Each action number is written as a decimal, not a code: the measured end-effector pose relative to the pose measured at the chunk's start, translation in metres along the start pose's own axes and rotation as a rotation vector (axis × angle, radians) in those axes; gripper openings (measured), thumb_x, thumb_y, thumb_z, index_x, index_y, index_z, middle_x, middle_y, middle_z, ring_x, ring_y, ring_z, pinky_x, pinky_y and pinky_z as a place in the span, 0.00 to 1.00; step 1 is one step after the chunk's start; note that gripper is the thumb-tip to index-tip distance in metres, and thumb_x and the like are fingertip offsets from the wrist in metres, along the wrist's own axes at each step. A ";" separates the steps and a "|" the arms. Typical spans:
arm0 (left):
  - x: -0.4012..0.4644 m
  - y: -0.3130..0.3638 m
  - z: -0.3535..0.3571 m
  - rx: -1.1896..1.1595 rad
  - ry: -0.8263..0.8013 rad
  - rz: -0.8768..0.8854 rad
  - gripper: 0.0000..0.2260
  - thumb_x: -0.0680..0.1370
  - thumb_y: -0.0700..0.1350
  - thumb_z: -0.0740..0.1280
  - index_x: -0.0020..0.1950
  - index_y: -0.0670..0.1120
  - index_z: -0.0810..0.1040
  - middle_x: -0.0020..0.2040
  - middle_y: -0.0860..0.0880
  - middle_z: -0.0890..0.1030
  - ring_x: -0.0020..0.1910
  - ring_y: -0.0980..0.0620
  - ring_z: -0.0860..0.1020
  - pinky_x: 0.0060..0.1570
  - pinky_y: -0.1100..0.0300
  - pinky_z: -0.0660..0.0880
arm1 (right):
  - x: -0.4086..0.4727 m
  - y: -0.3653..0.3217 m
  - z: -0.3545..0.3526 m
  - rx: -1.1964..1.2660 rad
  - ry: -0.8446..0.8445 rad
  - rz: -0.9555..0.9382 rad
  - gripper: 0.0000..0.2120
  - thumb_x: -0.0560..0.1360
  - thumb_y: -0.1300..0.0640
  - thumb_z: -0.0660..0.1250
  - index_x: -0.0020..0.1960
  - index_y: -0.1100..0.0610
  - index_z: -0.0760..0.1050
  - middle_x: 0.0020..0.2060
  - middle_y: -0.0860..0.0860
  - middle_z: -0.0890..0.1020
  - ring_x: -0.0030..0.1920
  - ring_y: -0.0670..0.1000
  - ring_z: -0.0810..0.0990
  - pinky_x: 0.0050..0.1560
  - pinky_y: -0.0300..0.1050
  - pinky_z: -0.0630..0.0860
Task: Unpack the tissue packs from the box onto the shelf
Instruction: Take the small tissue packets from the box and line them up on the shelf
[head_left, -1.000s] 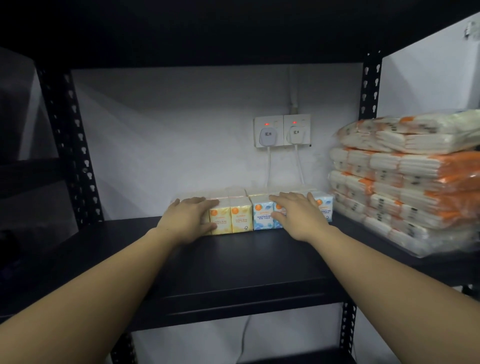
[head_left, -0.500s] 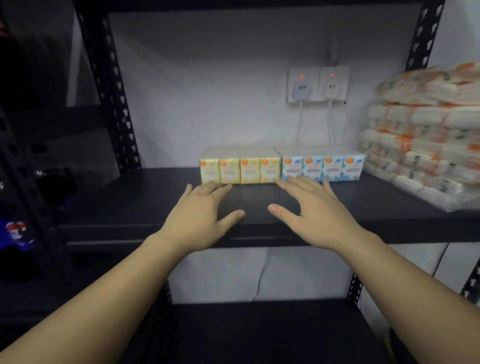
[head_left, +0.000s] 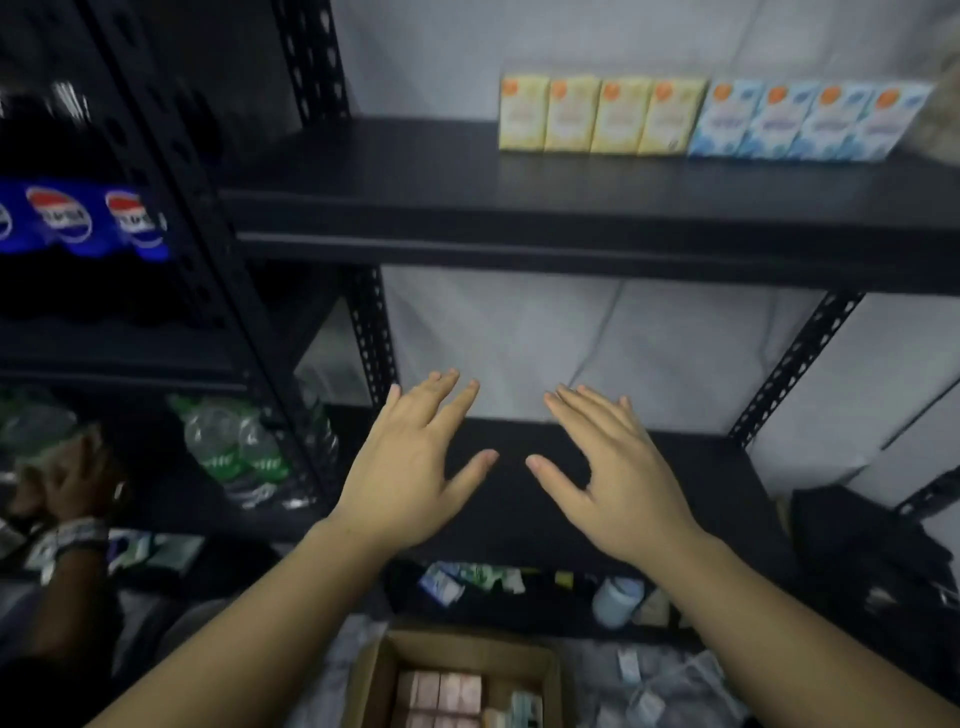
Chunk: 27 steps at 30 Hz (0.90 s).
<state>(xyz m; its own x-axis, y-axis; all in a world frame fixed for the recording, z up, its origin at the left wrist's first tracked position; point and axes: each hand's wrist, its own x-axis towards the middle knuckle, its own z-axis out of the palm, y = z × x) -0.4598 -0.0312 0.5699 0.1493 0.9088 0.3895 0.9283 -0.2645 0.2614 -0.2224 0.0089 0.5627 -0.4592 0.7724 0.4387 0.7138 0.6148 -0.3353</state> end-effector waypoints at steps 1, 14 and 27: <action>-0.011 -0.010 0.012 -0.010 -0.032 -0.029 0.33 0.81 0.65 0.59 0.82 0.49 0.63 0.81 0.47 0.65 0.81 0.48 0.60 0.80 0.47 0.50 | -0.007 0.002 0.015 -0.007 -0.058 0.032 0.32 0.82 0.35 0.59 0.80 0.52 0.66 0.78 0.48 0.69 0.80 0.50 0.62 0.82 0.53 0.51; -0.158 -0.087 0.173 -0.227 -0.450 -0.364 0.31 0.81 0.57 0.68 0.81 0.46 0.66 0.78 0.46 0.70 0.77 0.45 0.65 0.75 0.52 0.63 | -0.123 0.040 0.181 0.104 -0.548 0.354 0.29 0.82 0.42 0.66 0.79 0.53 0.68 0.76 0.51 0.73 0.77 0.53 0.69 0.76 0.48 0.63; -0.335 -0.147 0.406 -0.172 -0.669 -0.588 0.26 0.74 0.58 0.75 0.67 0.45 0.78 0.59 0.45 0.78 0.61 0.39 0.76 0.61 0.45 0.75 | -0.292 0.120 0.421 0.228 -0.872 0.617 0.30 0.78 0.38 0.69 0.76 0.49 0.72 0.69 0.52 0.79 0.69 0.54 0.77 0.67 0.49 0.74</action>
<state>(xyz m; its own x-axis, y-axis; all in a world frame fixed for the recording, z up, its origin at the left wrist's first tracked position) -0.5081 -0.1654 0.0427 -0.1168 0.8958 -0.4288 0.8616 0.3062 0.4049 -0.2251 -0.0763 0.0436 -0.3366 0.7499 -0.5695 0.8763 0.0280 -0.4810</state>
